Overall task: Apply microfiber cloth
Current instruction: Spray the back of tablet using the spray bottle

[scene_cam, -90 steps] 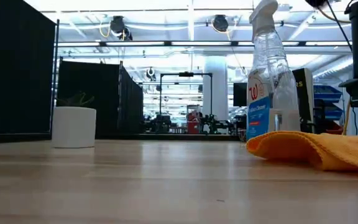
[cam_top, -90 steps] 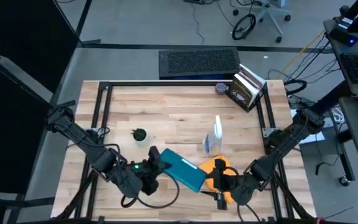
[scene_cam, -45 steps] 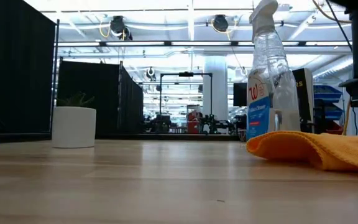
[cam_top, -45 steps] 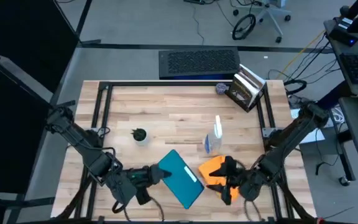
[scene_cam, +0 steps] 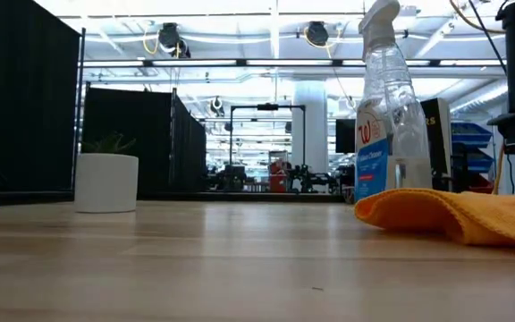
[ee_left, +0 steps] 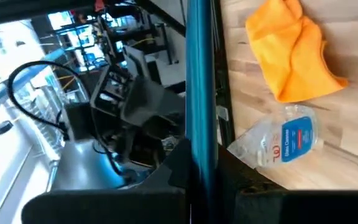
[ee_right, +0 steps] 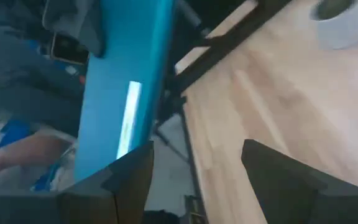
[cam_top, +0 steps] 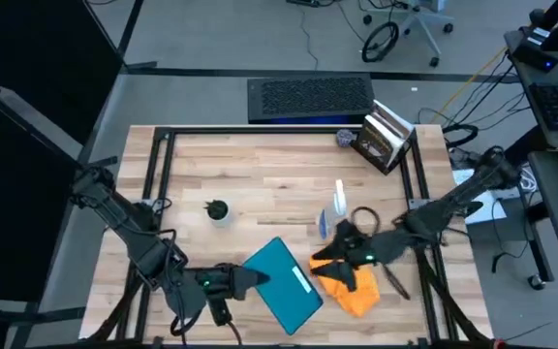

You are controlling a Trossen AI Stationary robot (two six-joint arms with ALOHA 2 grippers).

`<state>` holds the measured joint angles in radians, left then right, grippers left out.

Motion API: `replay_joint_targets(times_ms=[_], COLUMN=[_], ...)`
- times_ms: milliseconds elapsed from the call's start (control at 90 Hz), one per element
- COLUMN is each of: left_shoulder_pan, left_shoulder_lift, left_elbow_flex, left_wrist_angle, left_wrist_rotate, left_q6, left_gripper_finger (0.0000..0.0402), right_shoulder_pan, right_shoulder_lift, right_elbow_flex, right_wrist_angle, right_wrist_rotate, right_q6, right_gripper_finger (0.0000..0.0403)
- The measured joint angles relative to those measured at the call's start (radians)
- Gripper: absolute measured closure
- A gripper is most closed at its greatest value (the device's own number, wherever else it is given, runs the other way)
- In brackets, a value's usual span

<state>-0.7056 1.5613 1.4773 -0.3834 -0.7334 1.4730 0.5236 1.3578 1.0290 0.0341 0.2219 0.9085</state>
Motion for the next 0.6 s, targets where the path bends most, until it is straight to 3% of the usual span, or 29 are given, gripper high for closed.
replay_joint_targets(times_ms=[378, 478, 600], left_shoulder_pan=[0.012, 0.013, 0.014], left_shoulder_lift=[0.0, 0.0, 0.0], left_elbow_flex=[-0.001, -0.001, -0.001], left_wrist_angle=[0.011, 0.012, 0.013], left_wrist_rotate=[-0.004, 0.0, 0.001], left_q6=[0.001, 0.0, 0.008], left_gripper_finger=[0.0393, 0.0393, 0.0393], right_shoulder_pan=[-0.032, -0.034, -0.034], right_shoulder_lift=[0.105, 0.113, 0.113], right_elbow_flex=[0.002, 0.002, 0.002], right_wrist_angle=[0.28, 0.304, 0.308], right_wrist_rotate=[-0.129, -0.126, -0.128], right_q6=[-0.093, -0.13, -0.154], right_gripper_finger=[0.0179, 0.0212, 0.0279])
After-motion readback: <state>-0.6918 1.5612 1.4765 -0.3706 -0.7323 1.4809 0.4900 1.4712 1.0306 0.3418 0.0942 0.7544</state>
